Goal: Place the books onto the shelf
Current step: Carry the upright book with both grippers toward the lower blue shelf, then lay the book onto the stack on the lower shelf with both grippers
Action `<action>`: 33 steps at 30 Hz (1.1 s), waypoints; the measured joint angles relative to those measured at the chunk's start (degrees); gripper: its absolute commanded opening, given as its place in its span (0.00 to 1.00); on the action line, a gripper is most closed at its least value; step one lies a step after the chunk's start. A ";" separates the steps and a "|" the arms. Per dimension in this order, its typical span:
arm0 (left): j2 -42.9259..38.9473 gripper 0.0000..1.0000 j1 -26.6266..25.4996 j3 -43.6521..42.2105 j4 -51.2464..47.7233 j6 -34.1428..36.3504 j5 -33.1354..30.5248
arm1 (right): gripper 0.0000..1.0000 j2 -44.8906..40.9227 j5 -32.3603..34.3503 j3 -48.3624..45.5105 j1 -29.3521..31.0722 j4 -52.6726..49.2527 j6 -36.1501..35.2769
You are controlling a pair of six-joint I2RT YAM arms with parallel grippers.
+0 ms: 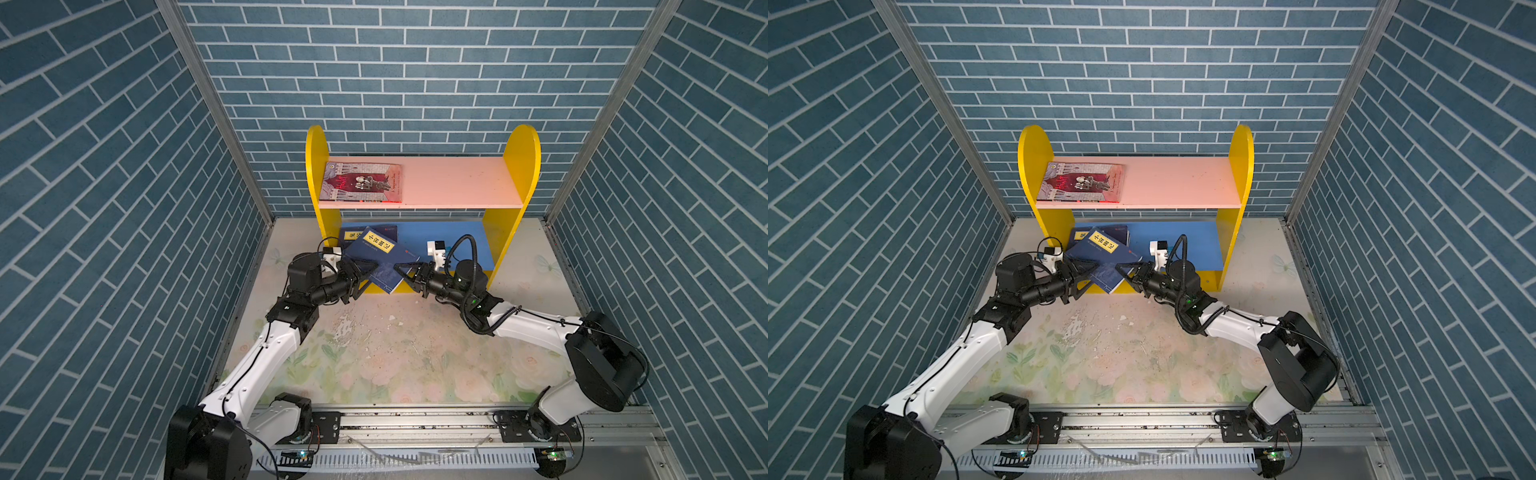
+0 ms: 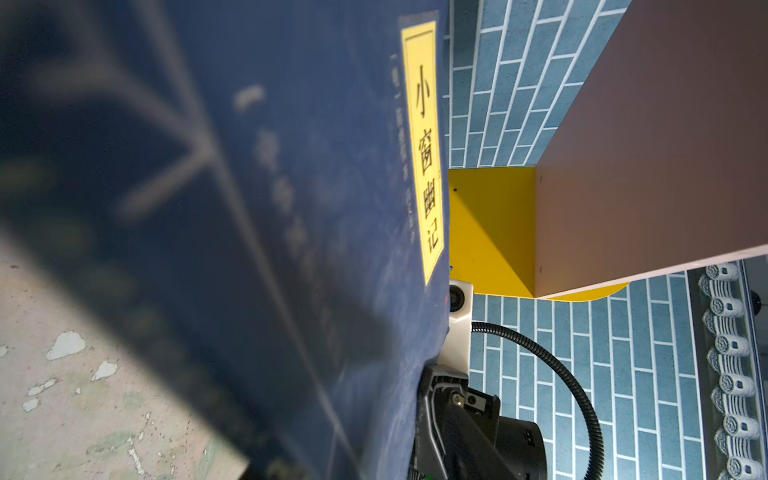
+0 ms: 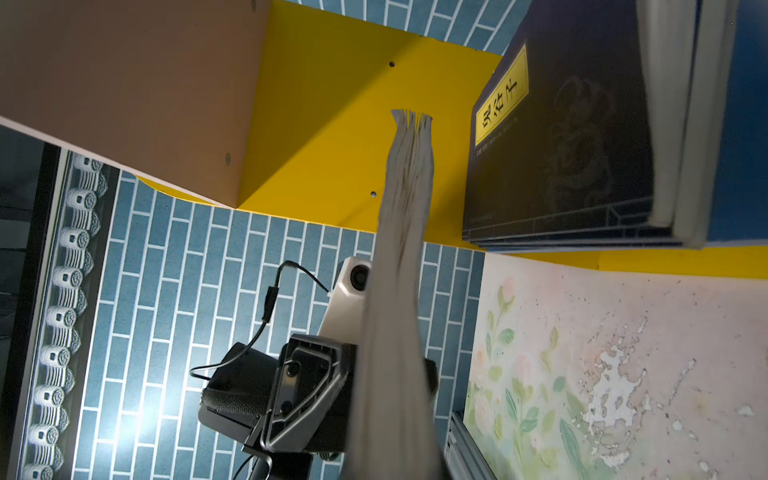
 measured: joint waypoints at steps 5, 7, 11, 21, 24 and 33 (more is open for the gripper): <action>0.20 0.40 0.00 0.17 0.57 -0.92 0.02 | 0.00 0.94 -2.43 1.33 -0.22 -1.09 0.02; 0.22 0.33 0.15 0.17 0.59 -1.14 -0.17 | 0.00 1.55 -3.48 2.49 -0.37 -1.33 0.02; 0.55 0.09 0.37 0.17 0.59 -1.03 -0.57 | 0.12 2.58 -5.18 4.55 -0.98 -1.86 0.42; 2.58 0.00 0.33 0.74 0.68 -2.25 -0.48 | 0.51 4.15 -5.05 5.68 -1.07 -1.55 0.83; 3.26 0.00 0.50 1.03 1.62 -2.32 -0.55 | 0.49 3.54 -3.91 4.90 -1.05 -1.11 0.83; 5.55 0.00 0.70 2.21 4.33 -3.34 -0.74 | 0.22 3.15 -2.67 4.57 -0.79 -1.29 0.70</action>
